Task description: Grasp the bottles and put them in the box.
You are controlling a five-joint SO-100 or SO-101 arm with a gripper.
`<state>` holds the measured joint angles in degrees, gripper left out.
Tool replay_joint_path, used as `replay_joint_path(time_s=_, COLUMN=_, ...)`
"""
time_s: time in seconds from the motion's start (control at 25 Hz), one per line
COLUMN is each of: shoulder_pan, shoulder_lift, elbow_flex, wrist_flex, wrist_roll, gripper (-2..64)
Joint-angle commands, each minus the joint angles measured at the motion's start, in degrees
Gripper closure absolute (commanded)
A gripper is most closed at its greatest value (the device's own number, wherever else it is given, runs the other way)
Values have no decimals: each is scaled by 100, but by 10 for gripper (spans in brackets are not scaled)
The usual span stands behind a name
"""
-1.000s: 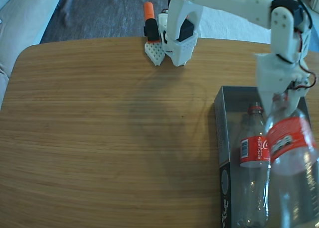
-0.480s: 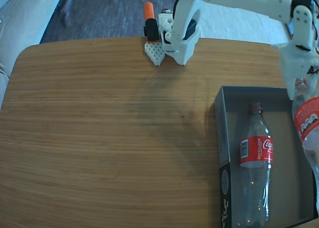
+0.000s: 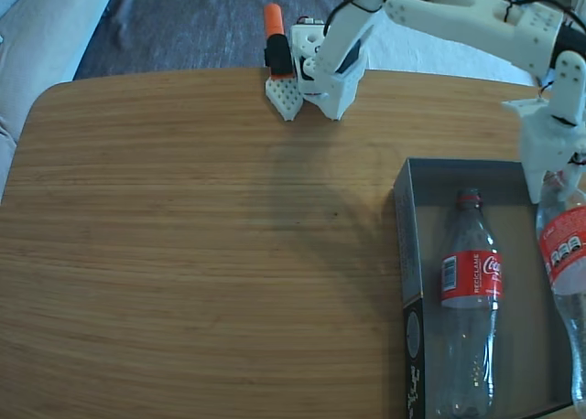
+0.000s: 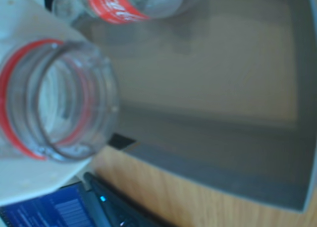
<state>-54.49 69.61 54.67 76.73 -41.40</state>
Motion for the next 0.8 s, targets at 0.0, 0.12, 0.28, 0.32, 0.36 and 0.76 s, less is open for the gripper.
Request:
replay_joint_path(time_s=0.0, shoulder_pan=18, shoulder_lift=-35, elbow_flex=-404, wrist_flex=-70, wrist_roll=18, gripper=619)
replay_joint_path(time_s=0.12, shoulder_pan=-18, shoulder_lift=-202, elbow_flex=-404, wrist_flex=-44, wrist_roll=-26, gripper=619)
replay_joint_path(time_s=0.28, shoulder_pan=-26, shoulder_lift=-369, elbow_flex=-396, wrist_flex=-62, wrist_roll=-53, gripper=619)
replay_joint_path(time_s=0.32, shoulder_pan=-26, shoulder_lift=-413, elbow_flex=-369, wrist_flex=-62, wrist_roll=-53, gripper=619)
replay_joint_path(time_s=0.36, shoulder_pan=-44, shoulder_lift=-466, elbow_flex=-360, wrist_flex=-62, wrist_roll=-53, gripper=619)
replay_joint_path(time_s=0.76, shoulder_pan=-360, shoulder_lift=-721, elbow_flex=-316, wrist_flex=-70, wrist_roll=-53, gripper=618)
